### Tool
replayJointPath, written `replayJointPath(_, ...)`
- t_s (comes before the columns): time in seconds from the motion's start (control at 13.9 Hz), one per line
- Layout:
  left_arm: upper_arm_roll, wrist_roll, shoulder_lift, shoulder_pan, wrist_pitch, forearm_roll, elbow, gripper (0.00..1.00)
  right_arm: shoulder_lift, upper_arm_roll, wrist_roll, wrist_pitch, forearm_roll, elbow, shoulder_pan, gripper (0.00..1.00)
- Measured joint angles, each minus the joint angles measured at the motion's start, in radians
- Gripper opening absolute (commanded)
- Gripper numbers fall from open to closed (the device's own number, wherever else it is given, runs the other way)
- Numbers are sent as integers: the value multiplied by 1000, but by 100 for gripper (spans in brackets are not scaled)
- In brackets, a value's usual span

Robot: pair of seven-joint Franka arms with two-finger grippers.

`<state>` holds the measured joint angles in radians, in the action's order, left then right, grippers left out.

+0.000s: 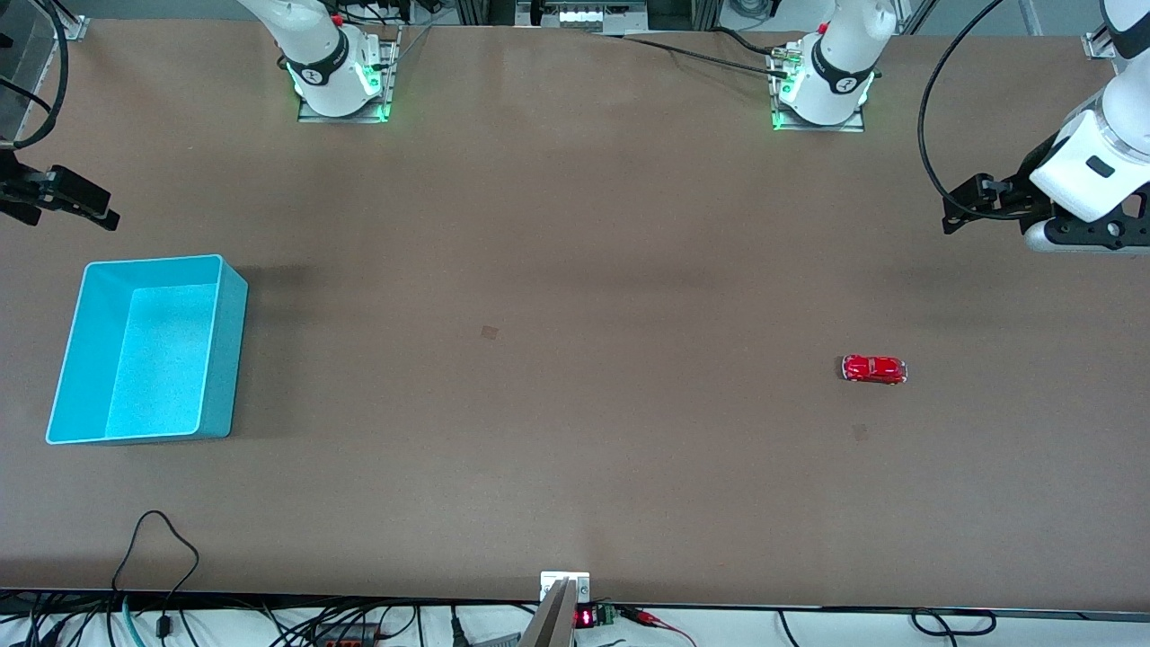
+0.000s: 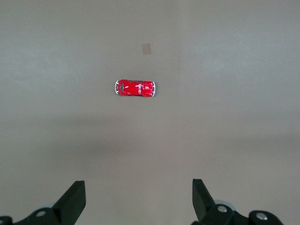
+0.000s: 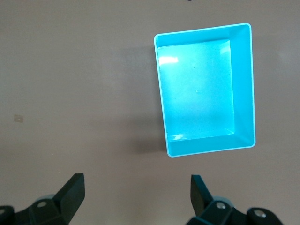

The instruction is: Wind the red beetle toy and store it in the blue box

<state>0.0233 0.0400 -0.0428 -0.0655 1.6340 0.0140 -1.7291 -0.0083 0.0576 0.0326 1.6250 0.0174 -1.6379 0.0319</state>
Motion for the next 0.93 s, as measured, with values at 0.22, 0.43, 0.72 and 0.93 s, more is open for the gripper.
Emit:
replayJointPath(0.22,0,0,0,0,0,0,0,100,0,0,0,-6,0,0,0,100)
replayJointPath(0.43,0,0,0,0,-1,0,0,100,0,0,0,-32,0,0,0,100)
replayJointPath(0.72,0,0,0,0,-15,0,0,100,0,0,0,-35,0,0,0,100)
replayJointPath(0.93,0,0,0,0,-38,0,0,100,0,0,-1,-34,0,0,0,100)
